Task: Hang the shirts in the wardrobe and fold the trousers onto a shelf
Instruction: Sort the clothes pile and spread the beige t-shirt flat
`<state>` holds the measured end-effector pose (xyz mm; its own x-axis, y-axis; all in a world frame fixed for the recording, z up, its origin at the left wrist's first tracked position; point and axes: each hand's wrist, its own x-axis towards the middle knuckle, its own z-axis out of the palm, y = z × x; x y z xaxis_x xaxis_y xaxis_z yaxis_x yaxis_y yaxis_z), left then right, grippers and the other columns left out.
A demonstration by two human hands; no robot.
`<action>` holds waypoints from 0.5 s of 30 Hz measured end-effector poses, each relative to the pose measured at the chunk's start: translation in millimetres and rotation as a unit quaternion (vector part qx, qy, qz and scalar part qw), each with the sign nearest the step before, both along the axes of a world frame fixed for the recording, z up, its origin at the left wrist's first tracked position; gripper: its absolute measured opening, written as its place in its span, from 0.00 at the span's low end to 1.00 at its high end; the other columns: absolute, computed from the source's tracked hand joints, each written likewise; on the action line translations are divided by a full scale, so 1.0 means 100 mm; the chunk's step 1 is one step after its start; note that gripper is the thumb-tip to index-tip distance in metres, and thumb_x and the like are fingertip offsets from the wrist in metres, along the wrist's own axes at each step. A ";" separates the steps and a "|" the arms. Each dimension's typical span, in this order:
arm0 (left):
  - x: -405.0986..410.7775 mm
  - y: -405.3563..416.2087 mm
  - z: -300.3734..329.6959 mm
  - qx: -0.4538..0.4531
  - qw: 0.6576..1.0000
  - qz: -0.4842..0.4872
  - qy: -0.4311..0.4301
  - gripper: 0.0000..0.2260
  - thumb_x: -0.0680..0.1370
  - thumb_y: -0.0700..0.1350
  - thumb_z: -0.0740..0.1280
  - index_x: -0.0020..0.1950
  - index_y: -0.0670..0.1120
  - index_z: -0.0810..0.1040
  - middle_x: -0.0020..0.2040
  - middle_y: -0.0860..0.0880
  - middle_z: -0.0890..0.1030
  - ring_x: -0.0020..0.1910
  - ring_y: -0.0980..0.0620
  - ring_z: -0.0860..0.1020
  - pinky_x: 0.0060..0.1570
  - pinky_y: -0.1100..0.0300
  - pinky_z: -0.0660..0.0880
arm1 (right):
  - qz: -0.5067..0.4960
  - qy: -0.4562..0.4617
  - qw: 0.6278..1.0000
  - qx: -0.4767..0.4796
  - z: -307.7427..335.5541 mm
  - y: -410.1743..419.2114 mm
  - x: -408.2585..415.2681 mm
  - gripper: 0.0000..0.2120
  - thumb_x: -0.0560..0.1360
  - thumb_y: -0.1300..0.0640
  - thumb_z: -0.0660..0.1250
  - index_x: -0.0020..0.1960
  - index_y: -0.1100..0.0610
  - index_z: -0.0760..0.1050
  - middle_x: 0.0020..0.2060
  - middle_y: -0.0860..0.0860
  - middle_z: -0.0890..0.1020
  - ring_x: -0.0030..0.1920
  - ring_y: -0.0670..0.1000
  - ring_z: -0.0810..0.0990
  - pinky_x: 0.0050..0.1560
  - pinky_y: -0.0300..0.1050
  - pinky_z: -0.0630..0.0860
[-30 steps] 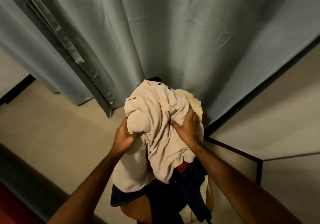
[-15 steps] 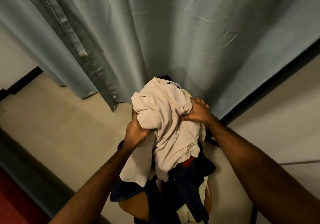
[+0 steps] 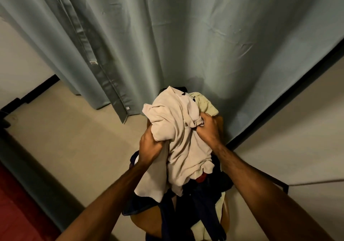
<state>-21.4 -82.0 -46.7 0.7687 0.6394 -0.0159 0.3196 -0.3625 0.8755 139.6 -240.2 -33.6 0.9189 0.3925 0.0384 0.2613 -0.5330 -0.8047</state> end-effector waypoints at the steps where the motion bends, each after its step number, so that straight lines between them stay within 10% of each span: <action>1: -0.07 0.01 0.07 0.001 1.000 0.013 -0.018 0.30 0.70 0.58 0.70 0.70 0.47 0.75 0.66 0.50 0.80 0.63 0.50 0.78 0.57 0.62 0.71 | 0.024 0.013 0.999 0.020 0.05 0.04 -0.05 0.06 0.73 0.57 0.70 0.48 0.59 0.80 0.46 0.54 0.84 0.45 0.52 0.79 0.46 0.47 0.76; 8: -0.57 0.72 0.86 0.057 0.987 0.112 -0.103 0.27 0.69 0.50 0.73 0.68 0.48 0.76 0.60 0.57 0.79 0.59 0.60 0.77 0.53 0.74 0.71 | 0.129 0.034 0.983 0.128 0.84 0.90 -0.40 0.10 0.69 0.60 0.74 0.51 0.54 0.82 0.44 0.46 0.85 0.47 0.47 0.81 0.49 0.47 0.78; 15: -1.49 1.72 1.51 0.134 0.955 0.214 -0.155 0.24 0.69 0.46 0.72 0.65 0.46 0.76 0.57 0.51 0.83 0.54 0.51 0.81 0.51 0.58 0.78 | 0.235 0.011 0.948 0.214 1.58 2.27 -1.17 0.12 0.69 0.65 0.72 0.50 0.53 0.82 0.42 0.44 0.83 0.42 0.40 0.78 0.44 0.36 0.73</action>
